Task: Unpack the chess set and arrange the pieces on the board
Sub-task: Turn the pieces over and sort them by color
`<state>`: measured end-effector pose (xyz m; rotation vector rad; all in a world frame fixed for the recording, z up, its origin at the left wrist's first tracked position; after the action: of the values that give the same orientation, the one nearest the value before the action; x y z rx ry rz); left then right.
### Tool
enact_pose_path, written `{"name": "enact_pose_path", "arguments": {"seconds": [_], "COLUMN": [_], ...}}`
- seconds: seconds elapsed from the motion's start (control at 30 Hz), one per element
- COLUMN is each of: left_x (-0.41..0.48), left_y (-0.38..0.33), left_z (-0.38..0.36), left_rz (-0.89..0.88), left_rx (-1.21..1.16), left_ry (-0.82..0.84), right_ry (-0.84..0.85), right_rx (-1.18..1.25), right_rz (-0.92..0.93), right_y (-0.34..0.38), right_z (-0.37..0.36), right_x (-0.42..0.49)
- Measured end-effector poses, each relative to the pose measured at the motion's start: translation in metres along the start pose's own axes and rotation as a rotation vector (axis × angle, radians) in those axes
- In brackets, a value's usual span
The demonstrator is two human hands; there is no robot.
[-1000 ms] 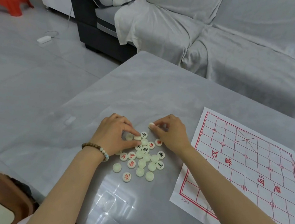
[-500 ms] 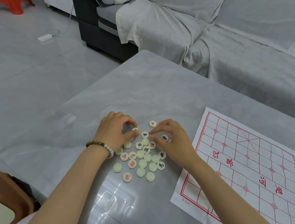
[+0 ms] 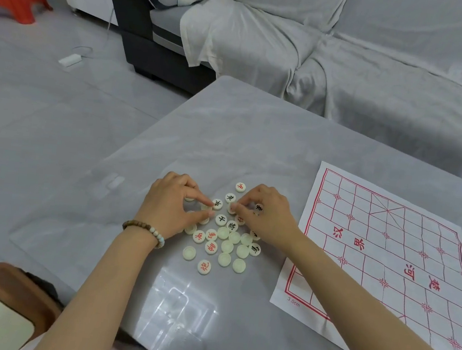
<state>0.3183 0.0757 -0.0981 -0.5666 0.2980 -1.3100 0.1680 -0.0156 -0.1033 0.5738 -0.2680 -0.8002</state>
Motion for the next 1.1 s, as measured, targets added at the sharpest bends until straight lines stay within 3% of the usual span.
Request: {"name": "enact_pose_path", "arguments": {"seconds": [0.13, 0.27, 0.47, 0.7, 0.87, 1.0, 1.1], "left_x": [0.002, 0.004, 0.007, 0.014, 0.015, 0.010, 0.004], "left_y": [0.003, 0.004, 0.001, 0.001, -0.003, -0.020, -0.024], "left_z": [0.001, -0.002, -0.002, -0.006, -0.010, -0.029, -0.047], "left_rz": [0.038, 0.042, -0.014, 0.023, 0.060, -0.076, -0.065], "left_rx": [0.011, 0.036, 0.042, 0.051, 0.155, 0.142, 0.166], "left_ry": [-0.012, 0.023, -0.009, -0.109, -0.102, 0.051, 0.218], "right_ry": [0.010, -0.072, 0.315, 0.386, 0.322, 0.282, 0.271], "right_rx": [-0.130, 0.038, -0.276, -0.438, -0.483, -0.461, -0.443], "right_rz": [-0.041, 0.043, 0.294, 0.239, 0.154, 0.056, 0.011], "right_y": [-0.010, -0.006, 0.004, 0.007, 0.011, 0.009, 0.007], "right_z": [0.002, 0.021, -0.012, -0.027, -0.028, -0.028, -0.031], "right_x": [0.003, -0.009, -0.051, -0.053, -0.047, -0.044, -0.034]}}
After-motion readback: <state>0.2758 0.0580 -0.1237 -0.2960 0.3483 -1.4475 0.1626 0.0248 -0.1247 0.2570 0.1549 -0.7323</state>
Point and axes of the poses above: each hand's wrist, its own x-axis towards the middle knuckle, its own z-axis out of the back of the hand, y = z × x, the point moved 7 cm from there along x, towards the middle knuckle, and after that the axes turned 5 degrees about y, right-handed, at the moved point
